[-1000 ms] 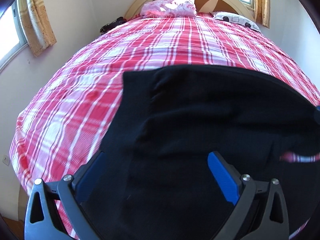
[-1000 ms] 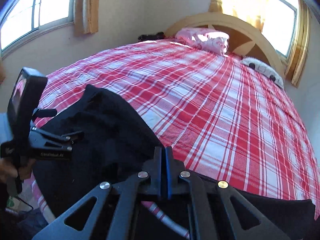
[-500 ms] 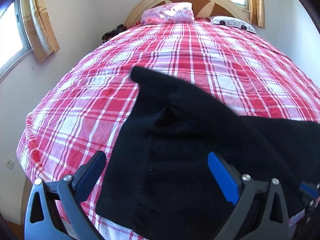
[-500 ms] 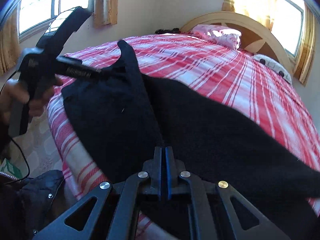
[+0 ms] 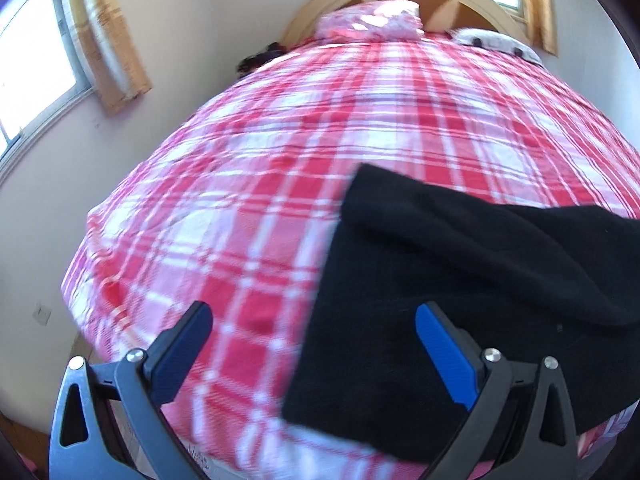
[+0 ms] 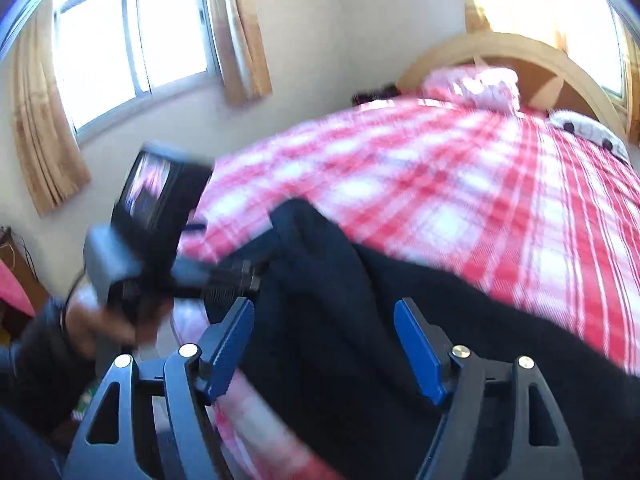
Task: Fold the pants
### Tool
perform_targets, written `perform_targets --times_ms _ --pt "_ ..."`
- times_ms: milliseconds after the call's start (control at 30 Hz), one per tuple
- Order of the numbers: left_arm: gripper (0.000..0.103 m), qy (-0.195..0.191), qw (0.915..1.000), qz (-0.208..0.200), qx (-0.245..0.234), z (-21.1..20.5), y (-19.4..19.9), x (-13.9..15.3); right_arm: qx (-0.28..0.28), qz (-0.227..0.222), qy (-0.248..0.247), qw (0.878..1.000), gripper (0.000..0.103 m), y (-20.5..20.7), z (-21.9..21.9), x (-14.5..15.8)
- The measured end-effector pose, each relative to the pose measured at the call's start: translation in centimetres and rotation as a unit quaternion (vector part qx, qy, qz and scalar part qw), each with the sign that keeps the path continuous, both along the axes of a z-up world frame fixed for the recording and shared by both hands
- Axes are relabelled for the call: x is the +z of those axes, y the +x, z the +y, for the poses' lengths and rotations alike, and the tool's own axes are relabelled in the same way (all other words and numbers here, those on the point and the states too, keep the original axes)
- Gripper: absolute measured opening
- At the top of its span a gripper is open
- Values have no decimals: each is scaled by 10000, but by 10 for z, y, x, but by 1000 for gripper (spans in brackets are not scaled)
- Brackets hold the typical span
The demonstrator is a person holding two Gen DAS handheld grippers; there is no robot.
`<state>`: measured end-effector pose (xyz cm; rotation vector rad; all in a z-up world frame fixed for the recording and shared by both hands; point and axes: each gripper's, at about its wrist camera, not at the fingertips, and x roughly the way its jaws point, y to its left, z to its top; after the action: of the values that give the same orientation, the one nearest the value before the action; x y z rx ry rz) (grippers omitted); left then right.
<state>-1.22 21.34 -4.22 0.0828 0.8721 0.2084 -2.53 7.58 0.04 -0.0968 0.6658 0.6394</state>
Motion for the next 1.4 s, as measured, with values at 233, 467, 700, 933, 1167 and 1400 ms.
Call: perform_targets --times_ms 233,467,700,933,1167,1400 --pt "103 -263 9985 -79 476 48 -19 2 265 142 -915 9954 50 57 82 -33" --pt "103 -251 9968 -88 755 79 -32 2 113 466 -1630 9855 14 104 122 -81" --pt "103 -382 9926 -273 1122 109 -37 13 389 99 -772 9962 6 65 118 -41" --pt "103 -391 9911 -495 1169 112 -44 29 836 113 -1011 9913 6 3 140 -68" --pt "103 -400 9941 -526 859 90 -36 36 765 -604 -1729 9801 24 -38 156 -98" --pt "103 -297 9967 -599 456 38 -7 36 1010 -221 -229 9944 65 -51 109 -59"
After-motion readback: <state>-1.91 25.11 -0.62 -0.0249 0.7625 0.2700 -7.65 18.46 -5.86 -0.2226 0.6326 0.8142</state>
